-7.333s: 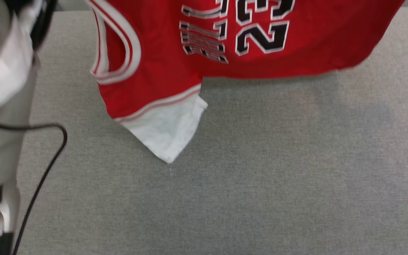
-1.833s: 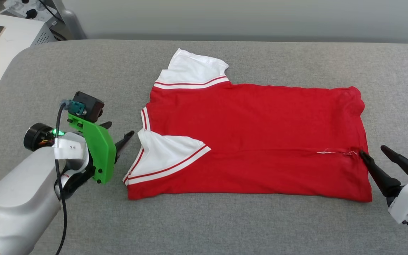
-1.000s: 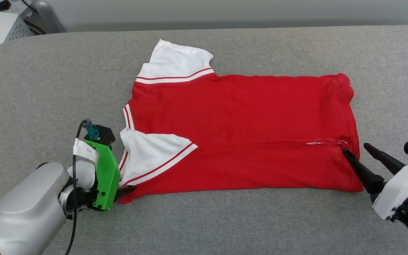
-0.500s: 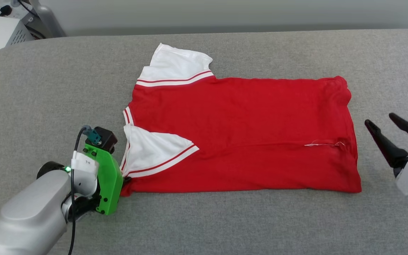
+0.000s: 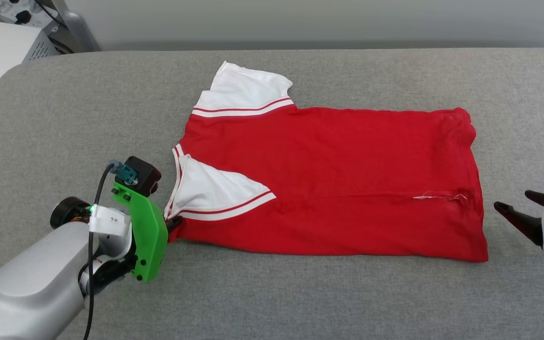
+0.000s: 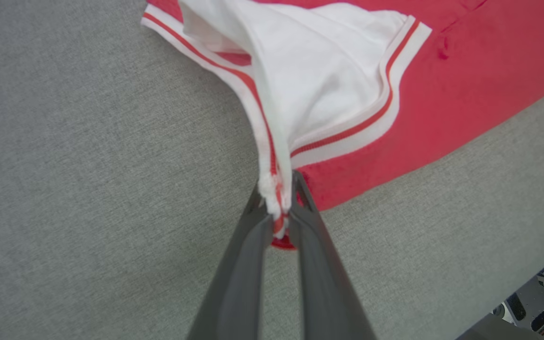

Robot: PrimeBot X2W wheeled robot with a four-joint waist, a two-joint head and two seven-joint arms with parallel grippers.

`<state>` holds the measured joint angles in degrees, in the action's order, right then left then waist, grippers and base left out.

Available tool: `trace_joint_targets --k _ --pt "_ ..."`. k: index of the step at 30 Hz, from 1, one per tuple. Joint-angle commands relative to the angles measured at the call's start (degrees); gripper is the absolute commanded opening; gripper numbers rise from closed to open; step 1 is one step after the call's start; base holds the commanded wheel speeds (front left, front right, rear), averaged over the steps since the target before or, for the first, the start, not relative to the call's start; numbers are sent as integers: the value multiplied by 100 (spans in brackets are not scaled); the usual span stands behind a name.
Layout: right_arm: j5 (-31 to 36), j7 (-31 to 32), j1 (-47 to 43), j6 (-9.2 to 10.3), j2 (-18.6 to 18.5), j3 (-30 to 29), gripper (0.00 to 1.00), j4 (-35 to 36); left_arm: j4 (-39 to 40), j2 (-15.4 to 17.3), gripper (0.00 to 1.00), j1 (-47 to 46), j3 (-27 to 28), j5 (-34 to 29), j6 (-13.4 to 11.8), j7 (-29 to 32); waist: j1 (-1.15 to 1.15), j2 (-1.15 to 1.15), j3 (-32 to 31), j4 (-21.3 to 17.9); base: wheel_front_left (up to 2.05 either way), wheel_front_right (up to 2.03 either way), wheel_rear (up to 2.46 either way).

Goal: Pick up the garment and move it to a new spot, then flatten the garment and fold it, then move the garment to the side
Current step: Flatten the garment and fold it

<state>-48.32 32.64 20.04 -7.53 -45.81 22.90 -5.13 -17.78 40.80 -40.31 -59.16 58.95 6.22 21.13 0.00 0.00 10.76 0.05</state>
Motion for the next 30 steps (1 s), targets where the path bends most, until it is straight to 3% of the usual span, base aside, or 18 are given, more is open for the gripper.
trace_joint_targets --k 1,7,17,18,19,20,30 --pt "-47 140 87 4 40 47 100 -85 46 36 0 -46 7 -54 -50 -53 0 0 58 36 0 0 0" --pt "-43 387 63 4 375 232 100 -505 127 18 0 -75 19 -100 -99 -125 0 0 244 135 0 0 0" --pt "24 198 -2 4 1014 771 100 -1572 -9 -32 0 108 -32 -61 -118 -242 0 0 407 160 0 0 0" --pt "-14 121 -10 4 1044 810 42 -1637 -38 -35 0 156 -42 -49 -118 -265 0 0 395 154 0 0 0" --pt "-26 33 -8 4 1052 835 17 -1678 -64 -33 0 199 -49 -35 -117 -286 0 0 375 144 0 0 0" --pt "-39 -63 -5 4 1050 874 0 -1710 -97 -25 0 258 -51 -10 -115 -317 0 0 342 123 0 0 0" --pt "-261 -893 -158 4 660 867 0 -1346 -67 123 0 721 39 238 -158 -636 0 0 -219 43 0 0 0"
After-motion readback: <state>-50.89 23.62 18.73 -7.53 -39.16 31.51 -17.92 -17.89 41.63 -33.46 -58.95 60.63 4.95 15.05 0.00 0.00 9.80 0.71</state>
